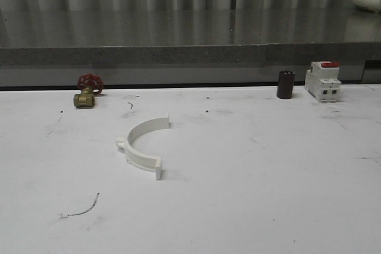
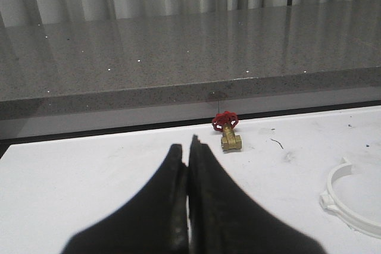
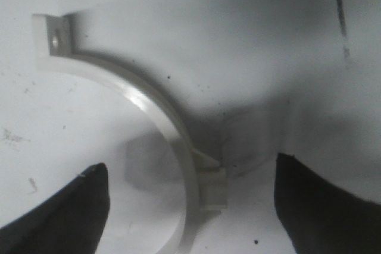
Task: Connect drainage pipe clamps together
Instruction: 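Lift the clamp half and carry it toward the placed half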
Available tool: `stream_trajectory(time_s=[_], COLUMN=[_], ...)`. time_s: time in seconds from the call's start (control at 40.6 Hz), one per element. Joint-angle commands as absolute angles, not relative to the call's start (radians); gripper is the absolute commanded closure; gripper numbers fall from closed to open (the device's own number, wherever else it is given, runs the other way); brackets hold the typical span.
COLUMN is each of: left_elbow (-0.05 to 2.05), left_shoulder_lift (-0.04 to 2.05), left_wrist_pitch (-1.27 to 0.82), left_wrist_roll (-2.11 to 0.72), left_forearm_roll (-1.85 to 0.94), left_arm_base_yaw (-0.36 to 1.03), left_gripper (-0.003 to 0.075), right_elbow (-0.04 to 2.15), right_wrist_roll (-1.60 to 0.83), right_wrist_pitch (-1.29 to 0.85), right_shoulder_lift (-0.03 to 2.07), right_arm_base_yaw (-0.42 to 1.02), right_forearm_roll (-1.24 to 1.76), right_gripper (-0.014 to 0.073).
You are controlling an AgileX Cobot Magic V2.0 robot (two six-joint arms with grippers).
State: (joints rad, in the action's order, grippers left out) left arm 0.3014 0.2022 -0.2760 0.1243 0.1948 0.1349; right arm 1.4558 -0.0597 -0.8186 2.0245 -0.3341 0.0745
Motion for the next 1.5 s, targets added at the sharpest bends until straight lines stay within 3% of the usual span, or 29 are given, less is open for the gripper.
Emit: stream_trajectory(time_s=[0.0,0.246,0.32,0.665,0.739,1.108,1.478], left_elbow=[0.329,0.329,0.329,0.329,0.329,0.329,0.329], left_shoulder_lift=[0.210,0.210,0.210,0.210,0.210,0.210,0.210], left_wrist_pitch=[-0.199,-0.199,-0.199,-0.199,-0.199,-0.199,-0.199], left_wrist_roll=[0.124,0.124,0.124,0.124,0.124,0.124,0.124], left_forearm_roll=[0.195,0.195,0.195,0.195,0.195,0.195,0.195], left_arm_base_yaw=[0.133,0.133,0.133,0.133,0.133,0.133,0.133], left_gripper=[0.0741,0.0741,0.0741,0.0741,0.0741,0.0741,0.0741], right_elbow=[1.503,1.509,1.509,1.509,1.509,1.512,1.512], right_wrist_roll=[-0.064,-0.064,-0.064,-0.064,-0.064,-0.064,0.051], right_wrist_pitch=[-0.823,-0.840,-0.846,-0.849,-0.849,-0.902,-0.909], right_shoulder_lift=[1.990,2.003,2.003,2.003,2.003,1.981,1.761], right_arm_base_yaw=[-0.341,-0.341,-0.341,-0.341,-0.341,-0.340,-0.245], right_forearm_roll=[0.065,0.038,0.029,0.028,0.028,0.028,-0.078], right_gripper=[0.0003,0.0005,0.0040,0.0426,0.0466,0.0484,0.0484])
